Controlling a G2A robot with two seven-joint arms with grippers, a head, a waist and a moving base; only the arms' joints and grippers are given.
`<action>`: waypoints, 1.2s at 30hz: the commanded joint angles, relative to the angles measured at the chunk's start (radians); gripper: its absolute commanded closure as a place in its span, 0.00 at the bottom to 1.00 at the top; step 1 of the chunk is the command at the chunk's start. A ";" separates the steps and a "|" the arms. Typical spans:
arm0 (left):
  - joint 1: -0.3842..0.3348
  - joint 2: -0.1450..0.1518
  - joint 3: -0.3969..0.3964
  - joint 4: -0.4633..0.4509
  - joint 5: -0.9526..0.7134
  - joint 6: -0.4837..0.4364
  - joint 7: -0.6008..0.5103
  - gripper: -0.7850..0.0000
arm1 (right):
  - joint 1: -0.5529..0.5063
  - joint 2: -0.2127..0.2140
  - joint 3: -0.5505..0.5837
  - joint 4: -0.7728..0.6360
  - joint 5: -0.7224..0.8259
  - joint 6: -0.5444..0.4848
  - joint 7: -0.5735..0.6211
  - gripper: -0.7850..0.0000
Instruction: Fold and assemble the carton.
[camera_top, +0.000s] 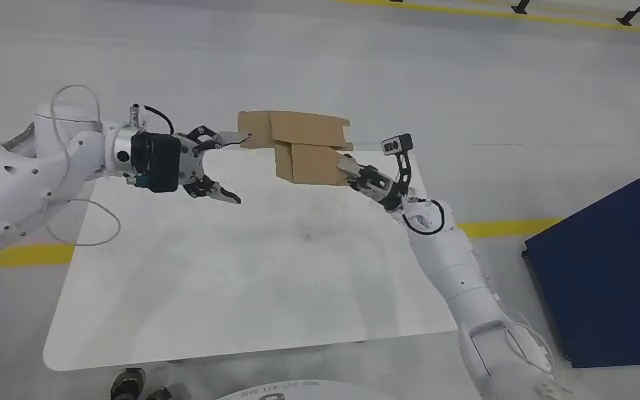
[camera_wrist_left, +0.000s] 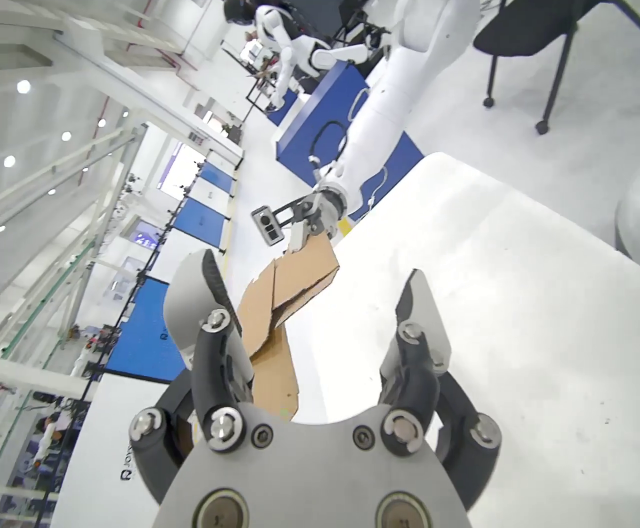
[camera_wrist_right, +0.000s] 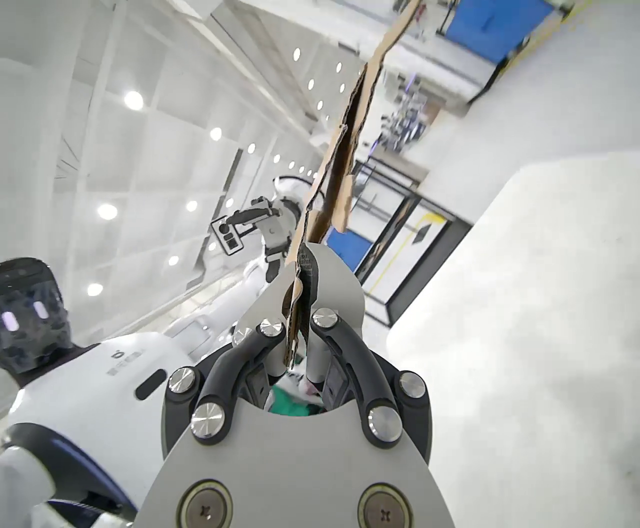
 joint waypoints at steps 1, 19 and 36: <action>0.027 0.024 -0.037 -0.026 0.001 0.014 -0.065 0.00 | -0.030 0.005 0.027 -0.020 -0.109 -0.105 -0.105 1.00; 0.157 0.092 -0.119 -0.222 -0.057 -0.086 -0.197 0.00 | -0.133 -0.003 0.101 -0.122 -0.506 -0.259 -0.457 1.00; 0.030 -0.043 0.175 -0.013 -0.881 -0.372 -0.581 0.25 | -0.192 -0.023 0.112 -0.212 -0.769 -0.244 -0.693 1.00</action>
